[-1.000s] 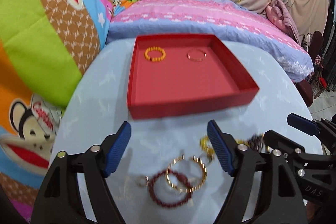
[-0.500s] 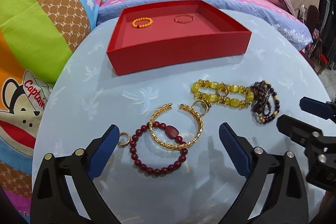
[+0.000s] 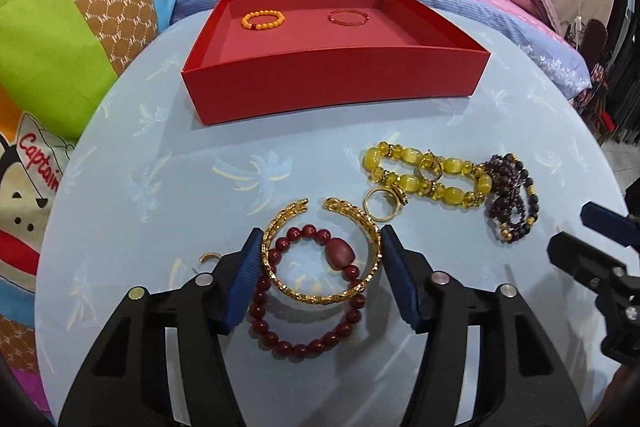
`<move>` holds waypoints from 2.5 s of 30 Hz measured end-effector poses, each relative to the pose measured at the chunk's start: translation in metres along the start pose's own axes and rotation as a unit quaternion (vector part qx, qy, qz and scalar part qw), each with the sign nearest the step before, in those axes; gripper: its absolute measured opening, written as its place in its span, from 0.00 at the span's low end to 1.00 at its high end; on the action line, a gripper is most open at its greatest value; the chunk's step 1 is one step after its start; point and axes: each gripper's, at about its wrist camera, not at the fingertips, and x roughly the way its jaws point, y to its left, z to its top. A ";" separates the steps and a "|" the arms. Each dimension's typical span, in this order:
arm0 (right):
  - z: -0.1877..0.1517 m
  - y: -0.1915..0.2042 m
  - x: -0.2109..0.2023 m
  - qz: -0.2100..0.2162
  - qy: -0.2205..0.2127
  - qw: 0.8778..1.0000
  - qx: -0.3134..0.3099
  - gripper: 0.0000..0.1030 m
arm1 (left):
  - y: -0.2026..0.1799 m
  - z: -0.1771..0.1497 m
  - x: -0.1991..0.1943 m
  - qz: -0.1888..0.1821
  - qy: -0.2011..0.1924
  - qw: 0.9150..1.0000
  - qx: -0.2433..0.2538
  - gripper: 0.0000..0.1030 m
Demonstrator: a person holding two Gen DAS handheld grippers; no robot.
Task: Organize jewelry
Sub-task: 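Grasp the twisted gold cuff with the left tool while the right tool grasps the black bead bracelet, then carry the cuff and black bracelet into the red box and open both tools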
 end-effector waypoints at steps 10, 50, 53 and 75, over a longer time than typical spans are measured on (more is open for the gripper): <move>-0.001 0.002 -0.001 0.008 -0.002 1.000 -0.002 0.62 | 0.004 -0.003 -0.030 -0.013 -0.017 1.000 -0.016 0.54; 0.010 -0.013 0.037 -0.038 -0.007 0.999 -0.004 0.12 | 0.014 -0.024 -0.046 0.005 -0.011 0.999 -0.031 0.54; 0.010 -0.014 0.036 -0.036 -0.005 0.999 0.000 0.07 | 0.014 -0.024 -0.046 0.005 -0.012 0.999 -0.031 0.54; 0.080 -0.001 -0.047 0.050 -0.100 0.994 0.006 0.07 | 0.026 0.037 -0.070 -0.008 -0.059 0.997 -0.044 0.54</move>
